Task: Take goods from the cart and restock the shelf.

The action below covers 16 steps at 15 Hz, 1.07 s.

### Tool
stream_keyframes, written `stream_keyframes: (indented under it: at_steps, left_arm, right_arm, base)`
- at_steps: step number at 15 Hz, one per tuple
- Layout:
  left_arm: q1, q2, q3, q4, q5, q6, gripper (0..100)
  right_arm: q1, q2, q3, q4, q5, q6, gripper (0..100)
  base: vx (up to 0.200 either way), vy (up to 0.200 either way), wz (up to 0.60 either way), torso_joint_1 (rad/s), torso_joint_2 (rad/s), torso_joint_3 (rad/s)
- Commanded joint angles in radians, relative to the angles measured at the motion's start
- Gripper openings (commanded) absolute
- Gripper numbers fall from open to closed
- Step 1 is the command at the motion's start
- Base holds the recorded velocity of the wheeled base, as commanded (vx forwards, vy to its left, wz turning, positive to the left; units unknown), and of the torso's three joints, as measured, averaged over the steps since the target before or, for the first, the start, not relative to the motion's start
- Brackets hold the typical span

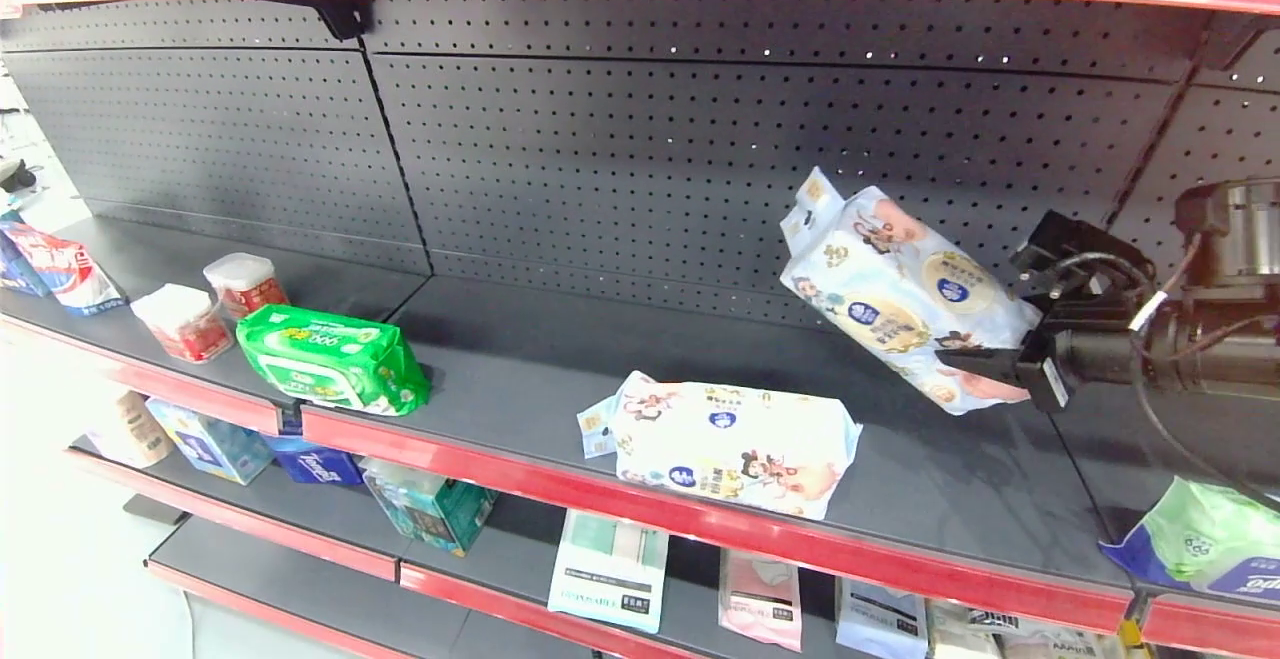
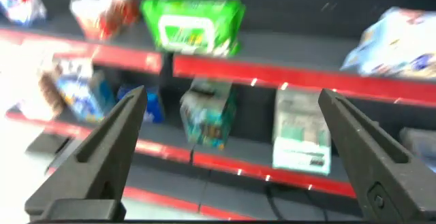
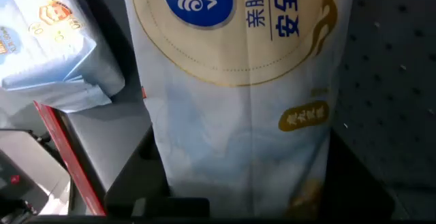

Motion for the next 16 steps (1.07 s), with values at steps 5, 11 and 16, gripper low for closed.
stream_keyframes:
  at_steps: [5, 11, 16]
  left_arm:
    - [0.033, 0.0, 0.052, -0.012, 0.032, -0.076, 100]
    - [0.075, 0.063, -0.008, -0.074, 0.062, -0.089, 100]
    - [0.175, -0.006, 0.101, -0.074, 0.13, -0.091, 100]
  right_arm:
    - [0.01, 0.233, -0.146, 0.0, 0.075, -0.094, 0]
    - [0.037, 0.29, -0.193, 0.0, 0.098, -0.094, 0]
    - [0.054, 0.288, -0.203, 0.0, 0.095, -0.085, 0]
  base:
    - [0.0, 0.0, 0.0, 0.0, 0.0, 0.0]
    - [0.0, 0.0, 0.0, 0.0, 0.0, 0.0]
    - [0.0, 0.0, 0.0, 0.0, 0.0, 0.0]
